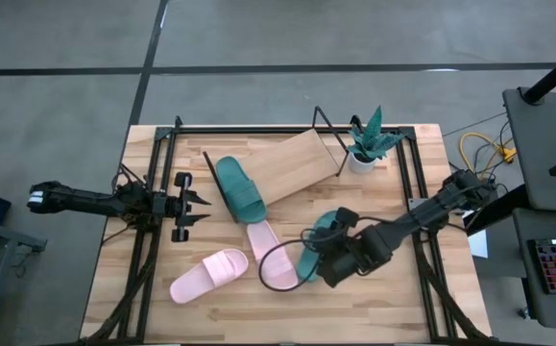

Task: Pick and place slides into the shelf
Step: Put the green slide on the shelf

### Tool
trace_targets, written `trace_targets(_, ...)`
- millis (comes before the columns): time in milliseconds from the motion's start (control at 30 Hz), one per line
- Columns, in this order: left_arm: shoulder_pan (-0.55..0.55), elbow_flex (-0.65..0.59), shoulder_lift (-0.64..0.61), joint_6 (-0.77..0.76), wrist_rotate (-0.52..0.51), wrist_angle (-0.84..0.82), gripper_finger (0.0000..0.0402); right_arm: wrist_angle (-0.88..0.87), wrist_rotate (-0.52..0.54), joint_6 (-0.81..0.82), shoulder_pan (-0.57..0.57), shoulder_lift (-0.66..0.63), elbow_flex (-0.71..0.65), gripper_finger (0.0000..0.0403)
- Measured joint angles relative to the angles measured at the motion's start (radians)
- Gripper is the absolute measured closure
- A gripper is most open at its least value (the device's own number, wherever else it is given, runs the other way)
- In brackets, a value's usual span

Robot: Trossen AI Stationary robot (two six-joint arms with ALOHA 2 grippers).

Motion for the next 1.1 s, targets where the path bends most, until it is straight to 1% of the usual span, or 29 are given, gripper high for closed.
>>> trace_targets(133, 0.000, 0.000, 0.000, 0.000, 0.000, 0.000, 0.0288, 0.055, 0.004, -0.054, -0.002, 0.032, -0.050, 0.0209)
trace_targets(200, 0.000, 0.000, 0.003, 0.000, 0.000, -0.001, 0.0288, 0.062, 0.008, -0.081, -0.003, 0.064, -0.053, 0.0200)
trace_targets(333, 0.000, 0.000, 0.004, 0.001, 0.000, -0.001, 0.0288, 0.048, 0.011, -0.132, -0.005, 0.134, -0.046, 0.0174)
trace_targets(467, 0.000, 0.000, 0.006, 0.001, 0.000, 0.000, 0.0288, 0.034, 0.021, -0.140, -0.009, 0.177, -0.032, 0.0149)
trace_targets(633, 0.000, 0.000, 0.006, 0.002, 0.000, 0.001, 0.0288, -0.043, 0.021, -0.131, -0.019, 0.216, -0.025, 0.0132)
trace_targets(900, 0.000, 0.000, 0.007, 0.003, 0.000, 0.000, 0.0288, -0.079, 0.021, -0.128, -0.040, 0.273, -0.025, 0.0142)
trace_targets(1100, 0.000, 0.000, 0.006, 0.003, 0.000, 0.000, 0.0288, -0.098, 0.021, -0.128, -0.050, 0.289, -0.025, 0.0166)
